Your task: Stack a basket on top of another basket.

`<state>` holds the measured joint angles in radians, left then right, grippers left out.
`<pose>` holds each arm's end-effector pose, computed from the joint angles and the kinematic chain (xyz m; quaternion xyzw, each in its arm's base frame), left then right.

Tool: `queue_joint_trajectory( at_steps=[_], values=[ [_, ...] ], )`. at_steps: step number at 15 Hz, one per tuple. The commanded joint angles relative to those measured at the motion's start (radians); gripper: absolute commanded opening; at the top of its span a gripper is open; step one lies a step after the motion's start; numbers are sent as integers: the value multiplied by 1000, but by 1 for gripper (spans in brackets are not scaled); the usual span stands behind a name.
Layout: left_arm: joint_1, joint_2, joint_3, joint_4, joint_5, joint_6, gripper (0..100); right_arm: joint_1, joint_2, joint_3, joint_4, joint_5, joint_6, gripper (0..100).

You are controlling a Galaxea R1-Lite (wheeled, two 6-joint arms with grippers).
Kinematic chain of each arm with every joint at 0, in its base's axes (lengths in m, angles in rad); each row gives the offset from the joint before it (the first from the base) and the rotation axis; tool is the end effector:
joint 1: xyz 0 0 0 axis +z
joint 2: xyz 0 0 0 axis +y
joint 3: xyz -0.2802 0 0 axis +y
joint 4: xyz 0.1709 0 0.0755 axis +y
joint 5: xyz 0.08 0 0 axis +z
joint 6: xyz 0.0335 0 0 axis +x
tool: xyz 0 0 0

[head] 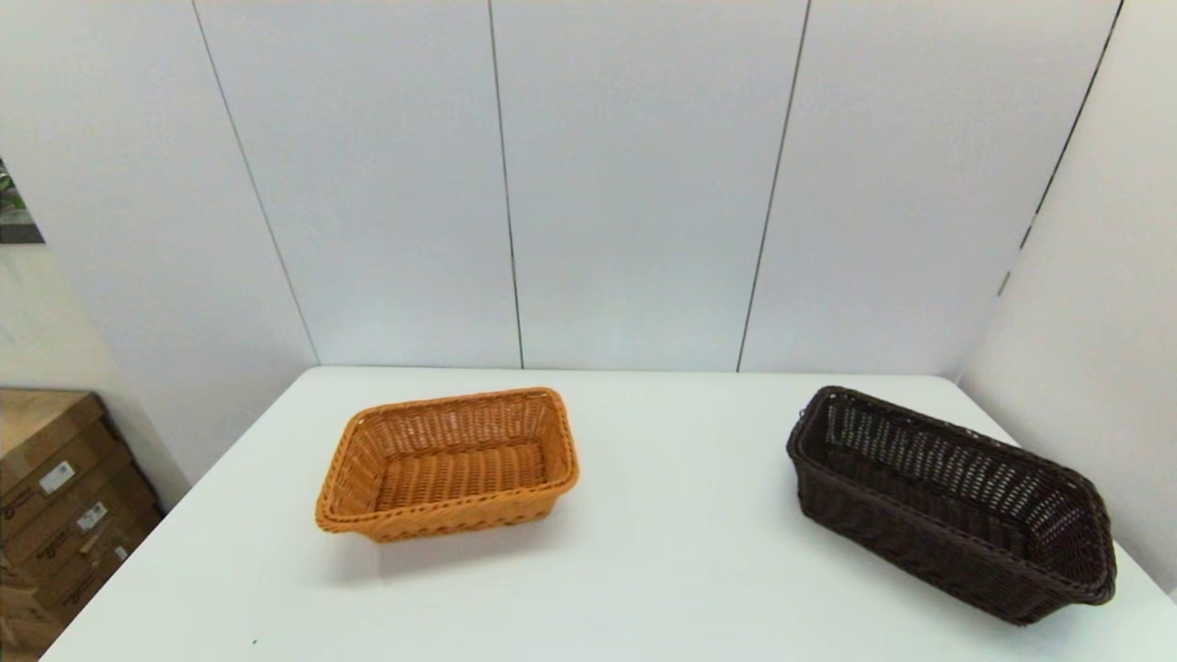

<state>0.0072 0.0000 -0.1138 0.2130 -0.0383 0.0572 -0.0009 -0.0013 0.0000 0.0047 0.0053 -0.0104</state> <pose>-0.0061 -0.0013 0.0832 0.0274 0.0491 -0.0169 0.9983 0.0041 0.0002 0.0750 -0.0052 0.0017 0.0022 1.0000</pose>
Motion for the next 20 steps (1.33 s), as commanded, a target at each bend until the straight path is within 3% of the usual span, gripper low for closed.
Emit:
queue_joint_trajectory(
  at_steps=[1, 11, 15, 20],
  values=[
    [-1, 137, -139, 192, -12, -2, 100, 1, 1, 0, 0, 1, 0, 100],
    [40, 1069, -572, 215, -12, -85, 100, 1, 1, 0, 0, 1, 0, 100],
    [73, 1491, -803, 218, -6, -244, 100, 1, 1, 0, 0, 1, 0, 100],
    [74, 1643, -860, 204, 0, -277, 100, -1, 1, 0, 0, 1, 0, 100]
  ],
)
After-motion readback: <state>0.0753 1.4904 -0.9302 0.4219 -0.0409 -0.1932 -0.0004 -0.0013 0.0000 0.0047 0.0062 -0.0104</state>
